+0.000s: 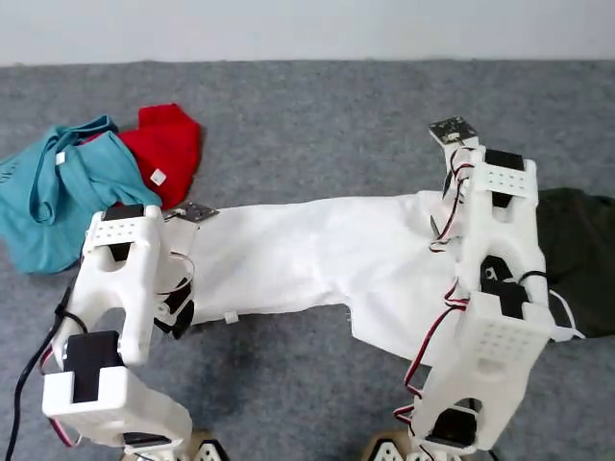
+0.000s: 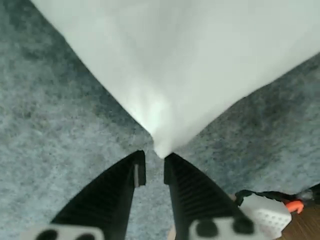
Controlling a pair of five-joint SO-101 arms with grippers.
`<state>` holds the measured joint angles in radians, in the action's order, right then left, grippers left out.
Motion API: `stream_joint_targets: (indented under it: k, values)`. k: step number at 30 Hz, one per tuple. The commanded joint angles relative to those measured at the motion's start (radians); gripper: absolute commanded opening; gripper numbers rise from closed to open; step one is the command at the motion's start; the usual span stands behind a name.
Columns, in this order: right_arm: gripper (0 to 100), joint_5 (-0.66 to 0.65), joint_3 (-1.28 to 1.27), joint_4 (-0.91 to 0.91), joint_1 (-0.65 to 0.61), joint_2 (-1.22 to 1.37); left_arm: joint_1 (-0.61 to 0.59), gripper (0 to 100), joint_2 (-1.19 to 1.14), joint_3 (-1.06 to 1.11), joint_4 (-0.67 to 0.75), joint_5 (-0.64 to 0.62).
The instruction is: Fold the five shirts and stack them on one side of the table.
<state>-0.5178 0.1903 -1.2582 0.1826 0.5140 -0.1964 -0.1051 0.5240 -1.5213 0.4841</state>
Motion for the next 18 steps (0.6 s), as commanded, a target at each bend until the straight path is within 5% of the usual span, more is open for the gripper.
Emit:
stream_joint_targets:
  k: [1,9,18]
  values:
    - [3.1,-0.015,0.048,0.01,0.022,-0.002,0.002,8,0.038,-0.027,-0.009,-0.005]
    - [28.6,-0.117,0.089,-0.113,0.018,-0.013,0.0,8,0.038,-0.027,-0.009,-0.005]
    - [30.7,-0.161,0.196,-0.498,0.021,-0.156,0.0,8,0.038,-0.025,-0.006,-0.003]
